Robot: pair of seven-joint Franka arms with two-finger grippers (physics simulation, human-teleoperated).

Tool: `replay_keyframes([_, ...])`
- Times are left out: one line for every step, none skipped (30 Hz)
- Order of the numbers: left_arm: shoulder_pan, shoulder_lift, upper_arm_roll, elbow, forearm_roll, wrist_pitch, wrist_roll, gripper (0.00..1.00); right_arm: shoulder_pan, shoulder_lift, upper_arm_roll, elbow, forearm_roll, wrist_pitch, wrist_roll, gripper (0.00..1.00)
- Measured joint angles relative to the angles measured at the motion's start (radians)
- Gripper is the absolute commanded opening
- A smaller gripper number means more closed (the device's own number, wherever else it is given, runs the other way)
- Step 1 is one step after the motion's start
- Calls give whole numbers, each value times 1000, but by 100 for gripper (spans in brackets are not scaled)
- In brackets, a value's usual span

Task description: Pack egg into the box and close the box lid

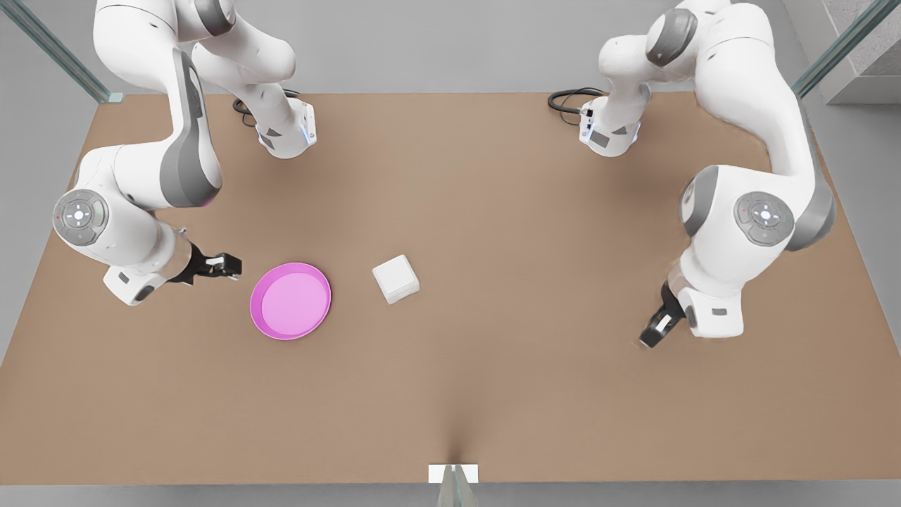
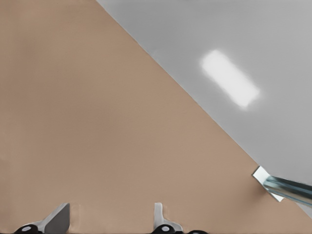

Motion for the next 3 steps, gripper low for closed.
replay_keyframes([41, -116, 20, -148, -27, 0, 48, 100, 0, 0, 0, 0, 0, 2, 0, 100])
replay_keyframes([66, -155, 32, -193, -48, -10, 93, 100, -1, 0, 0, 0, 1, 3, -1, 100])
replay_keyframes([81, -172, 37, -217, -64, -18, 136, 100, -1, 1, 0, 0, 2, 5, -1, 100])
